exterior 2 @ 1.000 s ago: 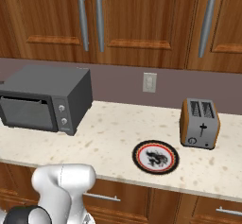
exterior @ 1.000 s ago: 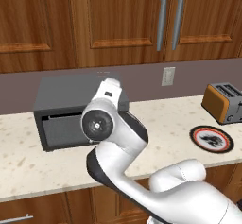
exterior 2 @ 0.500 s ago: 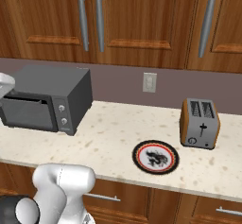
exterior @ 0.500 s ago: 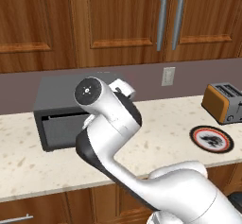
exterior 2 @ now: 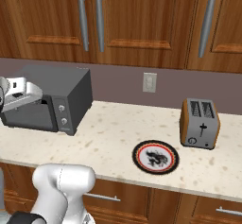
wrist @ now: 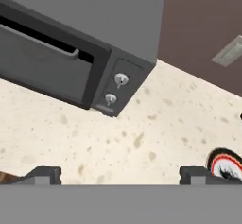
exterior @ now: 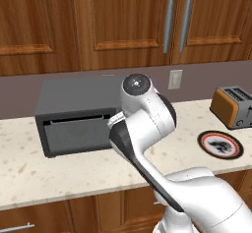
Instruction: Pick up the bagel from the plate, place it on the toaster oven rack, close the door, and set the timer.
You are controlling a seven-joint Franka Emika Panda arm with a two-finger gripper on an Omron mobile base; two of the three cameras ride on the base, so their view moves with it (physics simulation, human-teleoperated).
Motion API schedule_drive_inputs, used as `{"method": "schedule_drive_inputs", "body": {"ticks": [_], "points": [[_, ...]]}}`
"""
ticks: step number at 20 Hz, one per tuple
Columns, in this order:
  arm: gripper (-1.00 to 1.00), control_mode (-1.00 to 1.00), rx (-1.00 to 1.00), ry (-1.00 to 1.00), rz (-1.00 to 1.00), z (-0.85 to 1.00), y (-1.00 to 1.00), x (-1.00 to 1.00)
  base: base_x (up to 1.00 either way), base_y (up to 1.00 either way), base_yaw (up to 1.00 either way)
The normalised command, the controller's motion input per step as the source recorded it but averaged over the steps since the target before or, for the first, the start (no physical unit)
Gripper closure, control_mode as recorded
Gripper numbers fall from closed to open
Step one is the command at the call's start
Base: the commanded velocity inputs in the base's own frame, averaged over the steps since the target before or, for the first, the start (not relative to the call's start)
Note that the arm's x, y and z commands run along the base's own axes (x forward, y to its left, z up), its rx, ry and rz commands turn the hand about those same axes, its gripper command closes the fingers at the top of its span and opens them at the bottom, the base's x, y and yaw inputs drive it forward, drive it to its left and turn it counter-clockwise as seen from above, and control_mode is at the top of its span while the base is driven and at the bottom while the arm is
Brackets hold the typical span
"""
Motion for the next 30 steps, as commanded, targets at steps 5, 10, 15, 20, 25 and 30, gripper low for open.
{"method": "schedule_drive_inputs", "body": {"ticks": [5, 10, 15, 20, 25, 30], "points": [[-1.0, -1.0, 0.13, -0.06, 0.0, -0.52, -0.12, 0.22, 0.0, 0.0, 0.0], [-1.0, -1.0, 0.07, 0.0, -0.02, -0.26, 0.0, 0.35, 0.0, 0.0, 0.0], [-1.0, -1.0, 0.03, -0.02, -0.02, -0.23, 0.0, 0.43, 0.0, 0.0, 0.0], [-1.0, -1.0, 0.01, -0.09, -0.01, -0.16, 0.0, 0.4, 0.0, 0.0, 0.0], [-1.0, -1.0, 0.0, -0.14, 0.0, -0.14, 0.03, 0.18, 0.0, 0.0, 0.0], [-1.0, -1.0, 0.01, -0.11, 0.0, -0.1, 0.02, 0.16, 0.0, 0.0, 0.0]]}}
